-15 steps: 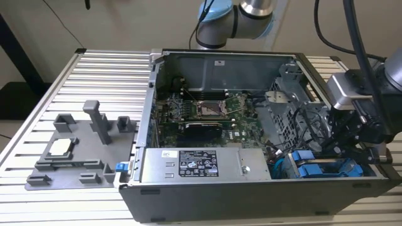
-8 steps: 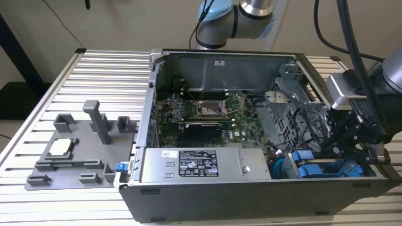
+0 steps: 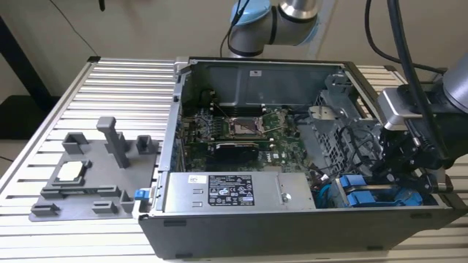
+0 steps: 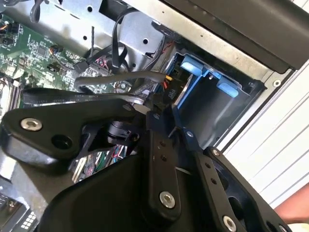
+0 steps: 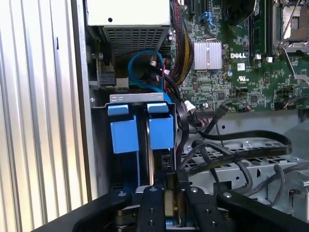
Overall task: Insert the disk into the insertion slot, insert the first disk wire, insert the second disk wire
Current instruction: 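Insert the second disk wire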
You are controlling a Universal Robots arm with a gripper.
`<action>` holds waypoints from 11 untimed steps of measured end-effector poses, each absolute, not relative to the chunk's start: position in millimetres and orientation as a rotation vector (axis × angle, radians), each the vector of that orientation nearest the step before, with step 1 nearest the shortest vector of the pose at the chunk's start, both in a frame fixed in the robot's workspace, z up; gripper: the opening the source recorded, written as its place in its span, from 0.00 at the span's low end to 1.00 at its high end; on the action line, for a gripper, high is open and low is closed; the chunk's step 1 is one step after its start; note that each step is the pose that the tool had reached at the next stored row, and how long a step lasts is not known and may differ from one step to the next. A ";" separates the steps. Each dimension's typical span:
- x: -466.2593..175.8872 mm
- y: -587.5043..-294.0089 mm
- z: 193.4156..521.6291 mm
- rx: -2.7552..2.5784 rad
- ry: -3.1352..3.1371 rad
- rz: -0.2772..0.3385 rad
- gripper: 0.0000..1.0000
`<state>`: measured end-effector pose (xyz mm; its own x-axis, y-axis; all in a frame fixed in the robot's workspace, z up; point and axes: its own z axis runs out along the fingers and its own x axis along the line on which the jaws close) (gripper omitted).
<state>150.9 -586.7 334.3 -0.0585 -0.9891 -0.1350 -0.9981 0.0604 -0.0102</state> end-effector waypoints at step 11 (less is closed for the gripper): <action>150.9 -586.8 337.9 -2.081 2.209 0.128 0.24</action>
